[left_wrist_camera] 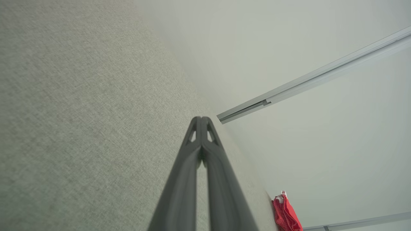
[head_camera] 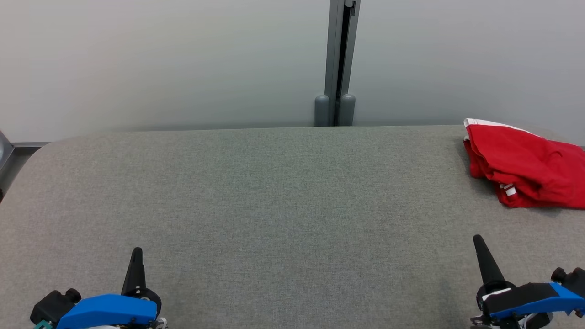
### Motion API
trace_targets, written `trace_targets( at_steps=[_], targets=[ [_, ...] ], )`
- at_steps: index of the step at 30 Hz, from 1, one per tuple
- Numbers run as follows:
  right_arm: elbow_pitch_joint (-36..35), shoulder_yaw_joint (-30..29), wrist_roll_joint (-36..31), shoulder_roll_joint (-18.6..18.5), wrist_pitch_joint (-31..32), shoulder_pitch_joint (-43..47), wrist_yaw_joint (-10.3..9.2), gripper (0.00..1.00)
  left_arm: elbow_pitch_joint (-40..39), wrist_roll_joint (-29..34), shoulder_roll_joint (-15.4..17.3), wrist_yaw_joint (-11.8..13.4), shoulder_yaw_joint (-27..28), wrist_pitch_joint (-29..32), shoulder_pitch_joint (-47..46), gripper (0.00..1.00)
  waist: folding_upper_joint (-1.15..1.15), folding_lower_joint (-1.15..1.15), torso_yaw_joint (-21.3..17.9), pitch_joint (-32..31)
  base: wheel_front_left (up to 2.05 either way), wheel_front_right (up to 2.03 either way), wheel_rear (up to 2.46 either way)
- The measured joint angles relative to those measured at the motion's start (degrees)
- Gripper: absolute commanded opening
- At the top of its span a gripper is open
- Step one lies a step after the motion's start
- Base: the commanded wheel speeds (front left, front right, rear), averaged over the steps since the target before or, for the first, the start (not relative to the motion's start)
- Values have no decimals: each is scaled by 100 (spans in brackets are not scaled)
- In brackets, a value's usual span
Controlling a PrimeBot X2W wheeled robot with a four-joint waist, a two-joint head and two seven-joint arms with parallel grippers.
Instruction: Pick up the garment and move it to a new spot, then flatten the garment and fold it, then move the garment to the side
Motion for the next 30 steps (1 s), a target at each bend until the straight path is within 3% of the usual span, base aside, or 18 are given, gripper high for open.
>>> trace_targets(
  at_steps=[30],
  targets=[
    [-103, -90, 1670, 20, 226, -180, 0, 0, -302, -1560, -67, -63, 256, 432, -153, 0, 0, 0, -40, 54, 0, 0, 0]
  ],
)
